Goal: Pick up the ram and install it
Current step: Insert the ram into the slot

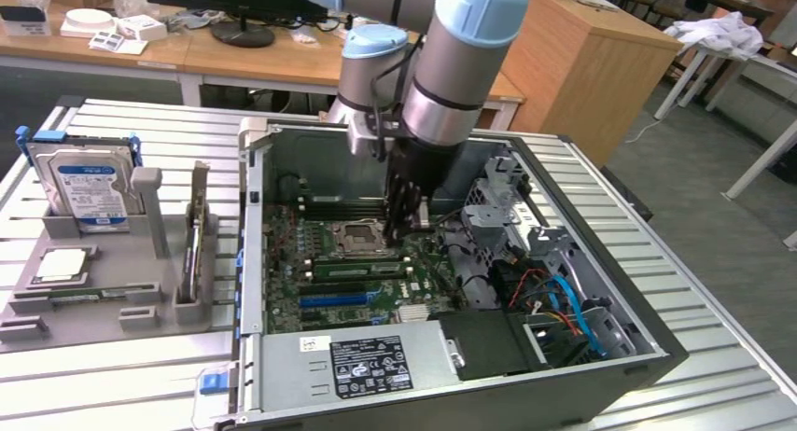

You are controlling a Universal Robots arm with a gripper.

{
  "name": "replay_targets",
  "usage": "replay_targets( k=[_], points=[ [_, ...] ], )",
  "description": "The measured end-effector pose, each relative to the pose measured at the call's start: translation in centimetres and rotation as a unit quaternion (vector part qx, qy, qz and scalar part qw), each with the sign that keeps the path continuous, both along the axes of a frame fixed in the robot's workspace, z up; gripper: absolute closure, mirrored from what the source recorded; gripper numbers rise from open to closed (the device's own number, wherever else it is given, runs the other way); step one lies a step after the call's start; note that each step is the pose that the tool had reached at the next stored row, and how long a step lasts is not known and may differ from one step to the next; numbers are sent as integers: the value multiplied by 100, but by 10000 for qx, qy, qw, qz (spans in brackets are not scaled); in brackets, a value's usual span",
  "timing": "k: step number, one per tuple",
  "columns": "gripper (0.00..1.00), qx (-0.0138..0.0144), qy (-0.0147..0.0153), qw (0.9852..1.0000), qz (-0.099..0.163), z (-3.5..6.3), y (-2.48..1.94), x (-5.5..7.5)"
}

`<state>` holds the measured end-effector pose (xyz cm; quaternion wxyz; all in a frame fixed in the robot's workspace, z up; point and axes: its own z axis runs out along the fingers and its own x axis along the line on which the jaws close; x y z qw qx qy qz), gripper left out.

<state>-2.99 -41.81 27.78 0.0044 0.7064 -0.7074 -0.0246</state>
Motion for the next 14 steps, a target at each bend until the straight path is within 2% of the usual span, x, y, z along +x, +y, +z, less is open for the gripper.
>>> replay_targets(
  k=[6,14],
  points=[
    [75,0,0,10000,-1,204,0,13],
    [75,0,0,10000,-1,410,0,19]
  ],
)
